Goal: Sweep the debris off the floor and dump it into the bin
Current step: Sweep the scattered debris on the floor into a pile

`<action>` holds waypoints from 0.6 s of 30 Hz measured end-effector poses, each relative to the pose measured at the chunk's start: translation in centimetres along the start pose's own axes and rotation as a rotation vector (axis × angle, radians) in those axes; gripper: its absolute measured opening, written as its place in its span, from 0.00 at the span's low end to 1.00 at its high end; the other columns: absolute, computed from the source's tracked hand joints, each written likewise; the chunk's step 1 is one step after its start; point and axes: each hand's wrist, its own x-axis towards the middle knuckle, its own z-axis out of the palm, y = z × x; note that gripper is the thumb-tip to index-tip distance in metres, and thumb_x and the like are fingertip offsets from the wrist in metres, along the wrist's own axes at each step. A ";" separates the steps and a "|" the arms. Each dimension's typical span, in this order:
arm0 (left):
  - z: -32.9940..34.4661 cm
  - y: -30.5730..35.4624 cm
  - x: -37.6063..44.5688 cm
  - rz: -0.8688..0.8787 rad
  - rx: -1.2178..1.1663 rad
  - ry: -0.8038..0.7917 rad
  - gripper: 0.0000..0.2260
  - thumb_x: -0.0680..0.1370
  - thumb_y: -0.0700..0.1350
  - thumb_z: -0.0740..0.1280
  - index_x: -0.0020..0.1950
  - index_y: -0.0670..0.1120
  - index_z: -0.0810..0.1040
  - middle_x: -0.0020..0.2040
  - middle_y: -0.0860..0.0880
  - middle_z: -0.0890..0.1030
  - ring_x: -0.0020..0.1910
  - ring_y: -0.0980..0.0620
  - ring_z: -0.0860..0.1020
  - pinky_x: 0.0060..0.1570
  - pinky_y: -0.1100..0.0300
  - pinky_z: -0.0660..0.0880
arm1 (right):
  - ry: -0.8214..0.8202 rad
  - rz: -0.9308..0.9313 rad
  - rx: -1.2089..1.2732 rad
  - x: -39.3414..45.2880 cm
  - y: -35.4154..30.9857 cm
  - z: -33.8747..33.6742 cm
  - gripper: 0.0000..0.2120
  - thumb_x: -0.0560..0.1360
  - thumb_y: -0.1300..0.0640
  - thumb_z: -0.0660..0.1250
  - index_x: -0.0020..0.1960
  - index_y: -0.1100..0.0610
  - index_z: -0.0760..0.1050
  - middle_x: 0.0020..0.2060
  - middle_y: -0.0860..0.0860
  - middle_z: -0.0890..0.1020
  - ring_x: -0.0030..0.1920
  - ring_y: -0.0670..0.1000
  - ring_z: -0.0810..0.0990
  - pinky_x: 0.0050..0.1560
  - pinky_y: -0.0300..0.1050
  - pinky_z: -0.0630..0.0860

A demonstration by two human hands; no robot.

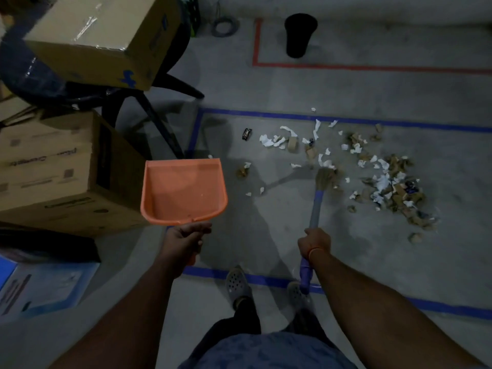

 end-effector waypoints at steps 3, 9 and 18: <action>-0.3 0.5 0.3 -0.018 -0.033 -0.037 0.12 0.81 0.29 0.58 0.58 0.35 0.80 0.31 0.51 0.81 0.21 0.59 0.68 0.19 0.69 0.63 | -0.002 -0.064 -0.049 -1.0 -0.2 0.9 0.23 0.72 0.61 0.67 0.67 0.56 0.76 0.62 0.60 0.79 0.61 0.61 0.79 0.61 0.45 0.74; -2.2 0.3 1.2 -0.013 -0.015 -0.026 0.13 0.80 0.28 0.59 0.58 0.34 0.80 0.45 0.41 0.83 0.25 0.58 0.71 0.25 0.67 0.67 | -0.155 -0.195 -0.095 -3.5 -3.1 5.1 0.25 0.70 0.63 0.65 0.67 0.54 0.76 0.60 0.59 0.81 0.59 0.59 0.80 0.63 0.43 0.74; -6.5 -0.5 1.6 -0.008 -0.016 -0.007 0.14 0.80 0.27 0.59 0.55 0.38 0.82 0.45 0.41 0.83 0.24 0.58 0.70 0.22 0.67 0.63 | -0.318 -0.349 -0.167 -4.9 -10.1 12.1 0.19 0.76 0.59 0.65 0.66 0.55 0.77 0.62 0.58 0.80 0.62 0.59 0.78 0.64 0.44 0.73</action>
